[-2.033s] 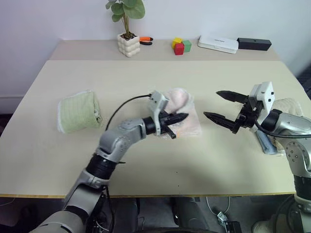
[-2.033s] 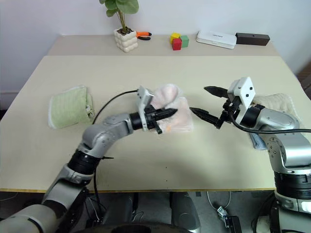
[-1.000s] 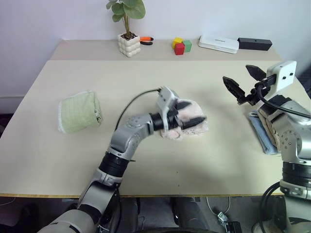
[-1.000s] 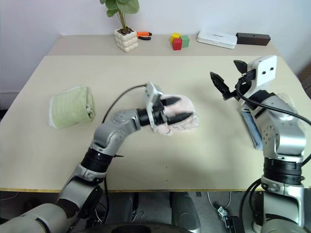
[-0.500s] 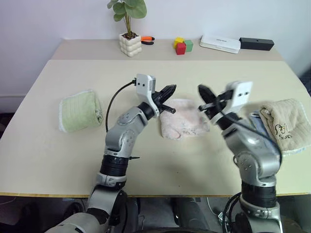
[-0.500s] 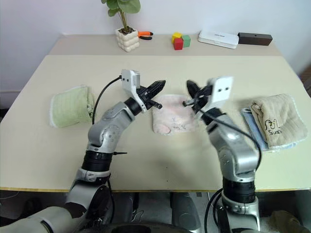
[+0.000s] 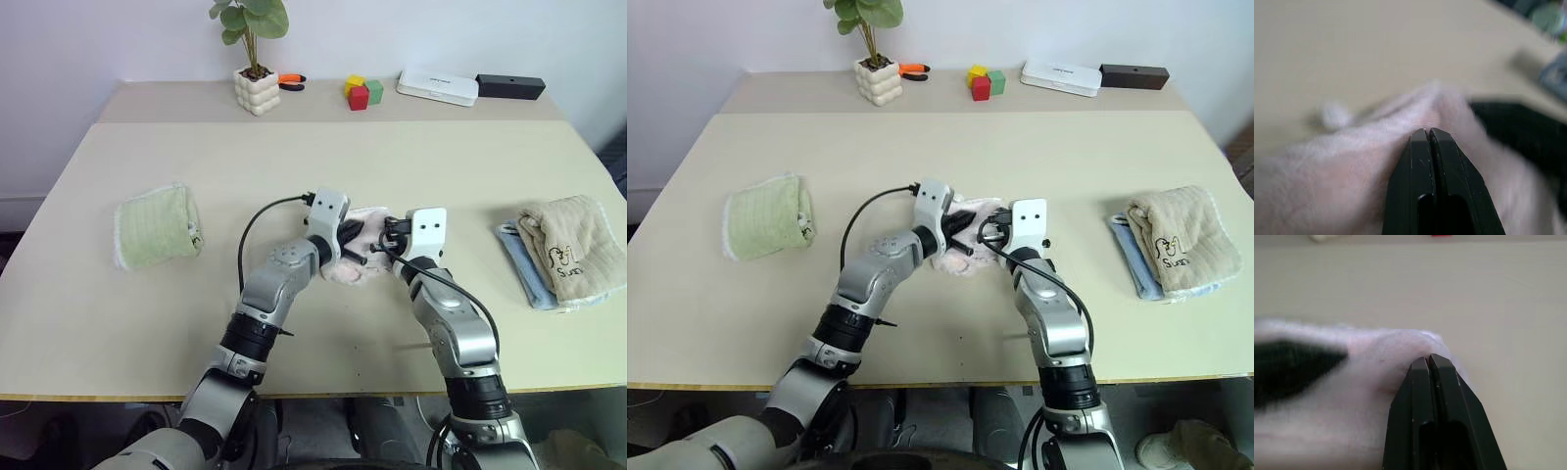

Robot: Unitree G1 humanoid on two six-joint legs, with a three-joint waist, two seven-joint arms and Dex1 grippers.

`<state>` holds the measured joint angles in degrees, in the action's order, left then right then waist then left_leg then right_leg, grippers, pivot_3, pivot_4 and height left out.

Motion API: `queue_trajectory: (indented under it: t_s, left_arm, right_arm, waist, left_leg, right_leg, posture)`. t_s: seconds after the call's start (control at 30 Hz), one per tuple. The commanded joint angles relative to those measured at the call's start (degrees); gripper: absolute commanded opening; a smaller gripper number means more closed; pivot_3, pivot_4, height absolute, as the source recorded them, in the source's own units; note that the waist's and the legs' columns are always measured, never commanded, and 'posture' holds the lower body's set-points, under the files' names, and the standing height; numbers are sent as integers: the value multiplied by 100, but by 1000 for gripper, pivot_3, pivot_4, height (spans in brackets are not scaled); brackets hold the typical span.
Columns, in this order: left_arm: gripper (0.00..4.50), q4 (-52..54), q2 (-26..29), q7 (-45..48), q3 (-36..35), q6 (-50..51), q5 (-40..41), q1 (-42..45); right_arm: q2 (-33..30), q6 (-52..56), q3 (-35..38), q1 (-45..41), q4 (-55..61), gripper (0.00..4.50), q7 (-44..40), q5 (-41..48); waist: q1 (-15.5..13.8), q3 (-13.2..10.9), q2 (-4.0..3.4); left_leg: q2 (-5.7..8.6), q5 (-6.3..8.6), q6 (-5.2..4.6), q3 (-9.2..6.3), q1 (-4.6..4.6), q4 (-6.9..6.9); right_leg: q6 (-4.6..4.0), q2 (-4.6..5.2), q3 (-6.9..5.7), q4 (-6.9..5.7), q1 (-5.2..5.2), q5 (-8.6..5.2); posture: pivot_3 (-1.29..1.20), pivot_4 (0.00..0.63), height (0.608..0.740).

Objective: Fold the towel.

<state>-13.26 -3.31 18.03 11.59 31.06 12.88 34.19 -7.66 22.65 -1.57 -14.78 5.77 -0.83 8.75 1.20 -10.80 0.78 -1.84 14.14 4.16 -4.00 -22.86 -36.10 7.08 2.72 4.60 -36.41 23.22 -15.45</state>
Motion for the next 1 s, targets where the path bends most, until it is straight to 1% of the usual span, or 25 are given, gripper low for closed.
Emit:
queue_trajectory:
  t_s: [0.03, 0.2, 0.27, 0.3, 0.37, 0.4, 0.43, 0.47, 0.5, 0.53, 0.6, 0.63, 0.67, 0.7, 0.77, 0.8, 0.83, 0.87, 0.93, 1.0]
  left_arm:
    - [37, -178, 81, 37, -130, -218, -105, -5]
    - [37, -326, 293, -193, -453, -631, -216, -1]
    - [37, -305, 376, -122, -555, -651, -133, 8]
    - [4, -255, 415, -38, -615, -650, -56, 18]
    - [545, -177, 455, 58, -760, -723, 63, 73]
    - [852, -94, 431, 108, -880, -646, 220, 127]
    - [1310, -23, 409, 142, -968, -580, 336, 183]
    - [1778, 71, 408, 226, -1020, -512, 441, 230]
    - [2385, 147, 407, 292, -1066, -418, 536, 266]
    - [2788, 187, 417, 307, -1102, -348, 574, 295]
    - [3849, 302, 550, 365, -1142, -329, 543, 327]
    - [4293, 372, 605, 378, -1172, -283, 554, 334]
    - [4406, 559, 691, 416, -1228, -102, 649, 365]
    - [4406, 779, 714, 392, -1383, 256, 910, 439]
    - [4406, 1344, 928, 473, -1809, 1328, 1764, 742]
    - [4406, 1541, 1124, 606, -1831, 1646, 1934, 813]
    - [4406, 1663, 1273, 689, -1814, 1838, 2015, 845]
    - [4406, 1729, 1545, 851, -1689, 1884, 1920, 803]
    - [4406, 1691, 2079, 1206, -1518, 1969, 1799, 531]
    - [4406, 1599, 2308, 1312, -1467, 1989, 1748, 302]
  right_arm:
    - [-82, -333, 108, 0, -261, 0, -63, -193]
    - [-228, -444, 233, 210, -218, 0, -260, -204]
    - [-258, -447, 305, 231, -229, 0, -307, -145]
    - [-255, -450, 354, 209, -231, 245, -350, -77]
    - [-222, -415, 425, 131, -221, 851, -431, 30]
    - [-204, -408, 432, 58, -211, 1283, -452, 36]
    - [-194, -397, 433, -9, -206, 1812, -472, 33]
    - [-193, -420, 423, -81, -203, 2249, -503, 15]
    - [-214, -476, 415, -139, -205, 2855, -509, -43]
    - [-238, -513, 425, -190, -215, 3258, -504, -92]
    - [-335, -539, 560, -352, -297, 4374, -461, -144]
    - [-386, -552, 611, -414, -333, 4500, -457, -162]
    - [-515, -598, 610, -472, -346, 4500, -561, -206]
    - [-669, -680, 589, -513, -357, 4500, -658, -295]
    - [-996, -676, 641, -523, -69, 4500, -1560, 264]
    - [-1142, -625, 697, -501, 111, 4500, -1959, 574]
    - [-1235, -584, 738, -484, 225, 4500, -2216, 784]
    - [-1467, -457, 829, -446, 349, 4500, -2562, 1012]
    - [-2017, -162, 1250, -491, 454, 4500, -3121, 1486]
    - [-2415, 47, 1509, -500, 573, 4500, -3511, 1869]
  waist:
    - [-8, 4, -2]
    - [6, 6, -3]
    - [13, 6, -3]
    - [18, 6, -3]
    - [19, 6, -3]
    - [20, 6, -3]
    - [21, 6, -3]
    - [19, 6, -3]
    - [18, 5, -4]
    - [8, 5, -3]
    - [-2, 5, -3]
    - [-3, 5, -4]
    - [-4, 5, -4]
    - [-6, 5, -4]
    - [-10, -2, -1]
    - [0, -4, 0]
    - [8, -4, -1]
    - [29, -4, -2]
    - [81, 2, -12]
    - [105, 0, -22]
  left_leg:
    - [0, 0, 0, 0, 0, -1]
    - [0, 0, 0, 0, 12, -2]
    - [0, 0, 0, 0, 23, 1]
    - [0, 0, 0, 1, 26, 1]
    - [0, 0, 0, 1, 27, 1]
    - [0, 0, 0, 0, 27, 0]
    - [-1, 0, 0, 0, 27, 1]
    - [0, 0, 0, 0, 27, 1]
    - [-1, 0, 0, 0, 26, 1]
    - [0, 0, 0, 1, 25, 1]
    - [0, 0, 0, 0, 24, 0]
    - [0, 0, 0, 1, 23, -1]
    - [0, 0, 0, 1, 23, 0]
    - [0, 0, 0, 1, 22, -1]
    - [0, 0, 0, 1, 21, 1]
    - [0, 0, 0, -1, 17, -1]
    - [0, 0, 0, -2, 7, -2]
    - [-1, 0, 0, -4, 7, -1]
    - [0, 0, 0, -3, 12, 5]
    - [0, 1, 0, -2, 23, 8]
  right_leg:
    - [0, 1, 0, 0, -1, 0]
    - [0, 0, 1, 0, -13, 0]
    - [0, 0, 2, 0, -20, 0]
    - [0, 0, 2, 0, -24, 0]
    - [0, 0, 2, 0, -26, 0]
    - [0, 0, 2, -1, -26, 0]
    - [0, 0, 2, -1, -25, 0]
    - [0, 0, 2, -1, -25, 0]
    - [0, 0, 2, -1, -25, 0]
    - [0, 0, 2, -1, -24, 0]
    - [0, 0, 1, -1, -24, 0]
    - [1, 1, 1, 0, -24, 0]
    - [0, 2, 2, 0, -24, 0]
    - [1, 2, 2, 0, -24, 0]
    - [1, 2, 1, 0, -23, 0]
    - [1, 2, 0, 0, -21, 0]
    - [1, 1, -1, -2, -12, 0]
    - [2, 1, -1, -2, -11, 0]
    - [2, 2, -1, -3, -14, 0]
    - [2, 3, 0, -1, -24, 0]
  posture:
    - [0, 150, 740]
    - [0, 150, 740]
    - [0, 150, 740]
    - [0, 150, 740]
    - [0, 150, 740]
    - [0, 150, 740]
    - [0, 150, 740]
    - [0, 150, 740]
    - [0, 150, 740]
    - [0, 150, 740]
    - [0, 150, 740]
    - [0, 150, 740]
    - [0, 150, 740]
    - [0, 150, 740]
    - [0, 150, 740]
    - [0, 150, 740]
    - [0, 150, 740]
    - [0, 150, 740]
    - [0, 150, 740]
    - [0, 150, 740]
